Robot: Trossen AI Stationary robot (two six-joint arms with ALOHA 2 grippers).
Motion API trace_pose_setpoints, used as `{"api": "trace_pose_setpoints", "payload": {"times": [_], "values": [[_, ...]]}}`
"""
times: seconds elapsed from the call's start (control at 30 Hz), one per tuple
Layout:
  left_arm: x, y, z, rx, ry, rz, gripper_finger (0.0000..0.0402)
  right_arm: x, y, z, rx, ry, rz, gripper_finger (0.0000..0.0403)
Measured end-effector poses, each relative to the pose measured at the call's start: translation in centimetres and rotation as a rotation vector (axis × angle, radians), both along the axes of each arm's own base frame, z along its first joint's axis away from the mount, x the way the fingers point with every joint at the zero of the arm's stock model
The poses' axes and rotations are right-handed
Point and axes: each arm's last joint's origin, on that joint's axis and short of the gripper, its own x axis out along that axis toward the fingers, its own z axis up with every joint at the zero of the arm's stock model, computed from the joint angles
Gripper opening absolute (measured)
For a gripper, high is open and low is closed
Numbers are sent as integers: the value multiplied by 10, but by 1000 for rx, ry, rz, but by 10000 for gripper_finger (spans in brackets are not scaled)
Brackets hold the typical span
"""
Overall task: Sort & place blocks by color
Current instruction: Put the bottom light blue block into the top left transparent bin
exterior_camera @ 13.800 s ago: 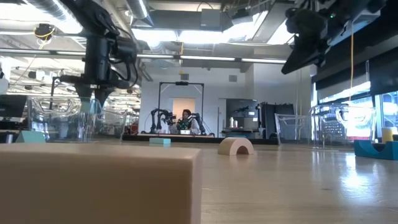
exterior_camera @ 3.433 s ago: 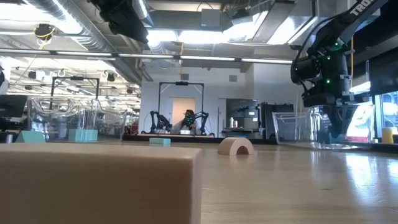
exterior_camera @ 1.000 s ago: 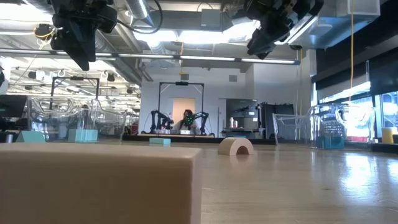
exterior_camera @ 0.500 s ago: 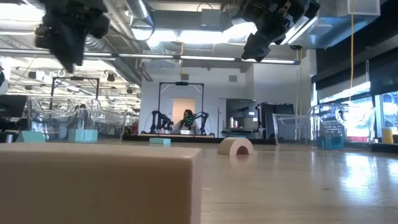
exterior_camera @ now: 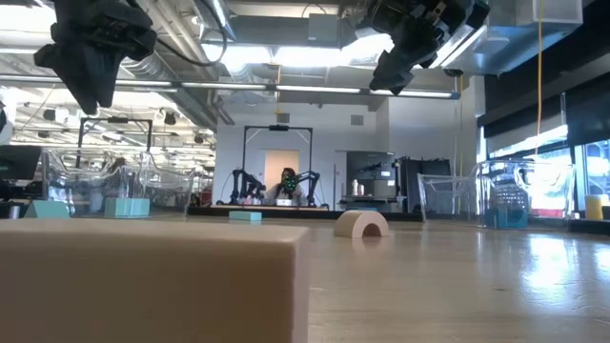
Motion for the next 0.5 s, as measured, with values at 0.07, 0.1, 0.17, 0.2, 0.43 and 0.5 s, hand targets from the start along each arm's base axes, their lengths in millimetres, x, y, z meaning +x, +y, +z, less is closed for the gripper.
{"api": "trace_pose_setpoints", "payload": {"times": [0.07,0.1,0.17,0.2,0.43,0.5], "values": [[0,0,0,2,0,-3,165,0,0,0,0,0,0,138],[0,0,0,2,0,-4,165,0,0,0,0,0,0,138],[0,0,0,3,0,-4,165,0,0,0,0,0,0,138],[0,0,0,3,0,-5,165,0,0,0,0,0,0,138],[-2,0,0,3,18,-6,165,0,0,0,0,0,0,138],[-2,0,-1,4,24,-22,165,0,0,0,0,0,0,138]]}}
